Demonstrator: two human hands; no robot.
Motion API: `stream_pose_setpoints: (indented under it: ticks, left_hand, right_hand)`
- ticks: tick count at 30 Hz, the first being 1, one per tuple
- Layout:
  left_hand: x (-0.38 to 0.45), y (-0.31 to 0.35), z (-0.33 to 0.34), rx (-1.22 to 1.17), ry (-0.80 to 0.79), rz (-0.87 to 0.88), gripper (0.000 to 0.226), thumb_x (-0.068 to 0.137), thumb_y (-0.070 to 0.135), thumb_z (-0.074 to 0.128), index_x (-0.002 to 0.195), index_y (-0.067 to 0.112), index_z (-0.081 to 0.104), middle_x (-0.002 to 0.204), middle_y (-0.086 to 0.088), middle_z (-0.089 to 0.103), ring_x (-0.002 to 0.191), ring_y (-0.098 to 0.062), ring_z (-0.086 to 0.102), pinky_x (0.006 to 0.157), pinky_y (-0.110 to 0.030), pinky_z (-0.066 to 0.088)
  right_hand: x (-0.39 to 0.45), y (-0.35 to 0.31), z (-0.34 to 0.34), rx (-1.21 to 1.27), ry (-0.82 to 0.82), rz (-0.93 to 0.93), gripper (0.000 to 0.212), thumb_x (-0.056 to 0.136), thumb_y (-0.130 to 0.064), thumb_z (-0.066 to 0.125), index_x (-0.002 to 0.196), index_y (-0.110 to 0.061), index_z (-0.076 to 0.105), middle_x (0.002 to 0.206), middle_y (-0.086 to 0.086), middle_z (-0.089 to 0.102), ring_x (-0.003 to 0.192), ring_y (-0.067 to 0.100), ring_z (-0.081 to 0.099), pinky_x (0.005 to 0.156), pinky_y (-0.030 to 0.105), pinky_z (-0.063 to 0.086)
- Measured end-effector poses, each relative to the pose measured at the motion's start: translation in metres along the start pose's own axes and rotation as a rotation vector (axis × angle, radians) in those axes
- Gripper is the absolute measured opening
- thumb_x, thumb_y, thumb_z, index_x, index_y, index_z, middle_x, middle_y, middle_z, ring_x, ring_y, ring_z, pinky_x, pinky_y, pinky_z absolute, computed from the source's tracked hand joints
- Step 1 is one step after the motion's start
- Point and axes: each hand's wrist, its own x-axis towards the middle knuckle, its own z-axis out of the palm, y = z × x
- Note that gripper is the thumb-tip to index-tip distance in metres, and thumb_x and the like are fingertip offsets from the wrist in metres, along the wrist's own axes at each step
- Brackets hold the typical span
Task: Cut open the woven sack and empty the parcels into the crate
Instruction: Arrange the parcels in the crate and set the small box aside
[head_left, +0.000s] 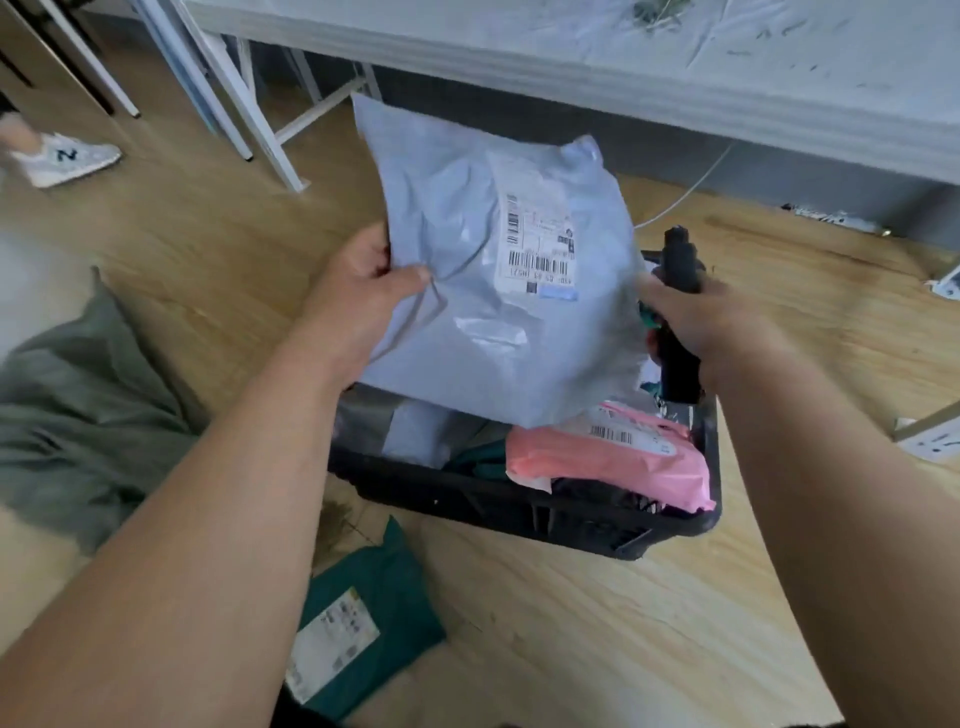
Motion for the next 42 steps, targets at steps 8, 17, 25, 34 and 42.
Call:
stream_pose_setpoints:
  ticks: [8, 17, 25, 34, 42]
  left_hand:
    - [-0.002, -0.057, -0.02, 0.12, 0.287, -0.455, 0.041, 0.079, 0.0, 0.059, 0.119, 0.011, 0.055, 0.11, -0.013, 0.067, 0.08, -0.022, 0.062, 0.061, -0.027, 0.049]
    - [-0.01, -0.017, 0.012, 0.905, 0.316, -0.05, 0.106, 0.07, 0.038, 0.079, 0.15, 0.037, 0.01, 0.159, 0.002, 0.008, 0.147, -0.023, 0.011, 0.117, -0.048, 0.02]
    - [-0.013, -0.046, 0.036, 1.243, -0.018, -0.184, 0.097, 0.074, 0.057, 0.069, 0.149, 0.044, 0.01, 0.159, 0.007, 0.012, 0.143, -0.024, 0.022, 0.109, -0.049, 0.025]
    - [-0.023, -0.089, 0.024, 1.173, -0.397, -0.427, 0.088, 0.078, 0.065, 0.058, 0.15, 0.037, 0.017, 0.155, -0.002, 0.031, 0.138, -0.029, 0.036, 0.111, -0.044, 0.034]
    - [-0.057, -0.08, 0.021, 1.174, 0.278, 0.192, 0.063, 0.077, 0.063, 0.064, 0.126, 0.026, 0.054, 0.125, 0.002, 0.05, 0.119, -0.019, 0.047, 0.097, -0.035, 0.044]
  right_hand:
    - [-0.033, -0.029, 0.057, -0.287, 0.095, -0.251, 0.037, 0.076, -0.026, 0.071, 0.105, -0.018, 0.05, 0.102, 0.002, 0.059, 0.097, 0.028, 0.059, 0.07, 0.031, 0.039]
    - [-0.039, -0.092, 0.074, -0.886, -0.202, -0.611, 0.05, 0.084, -0.002, 0.048, 0.128, -0.027, 0.048, 0.117, 0.008, 0.057, 0.101, 0.032, 0.063, 0.066, 0.033, 0.039]
    - [-0.029, -0.048, 0.076, -0.726, 0.105, -0.605, 0.059, 0.088, -0.01, 0.054, 0.139, -0.033, 0.038, 0.141, 0.001, 0.035, 0.091, 0.031, 0.063, 0.061, 0.031, 0.038]
    - [-0.012, 0.004, 0.096, -0.98, -0.283, -0.447, 0.077, 0.081, -0.027, 0.073, 0.146, -0.036, 0.032, 0.154, -0.007, 0.027, 0.128, 0.025, 0.048, 0.092, 0.039, 0.047]
    - [-0.018, 0.0, 0.098, -0.774, -0.142, -0.55, 0.067, 0.076, -0.025, 0.075, 0.137, -0.029, 0.047, 0.146, -0.006, 0.041, 0.122, 0.024, 0.053, 0.091, 0.037, 0.048]
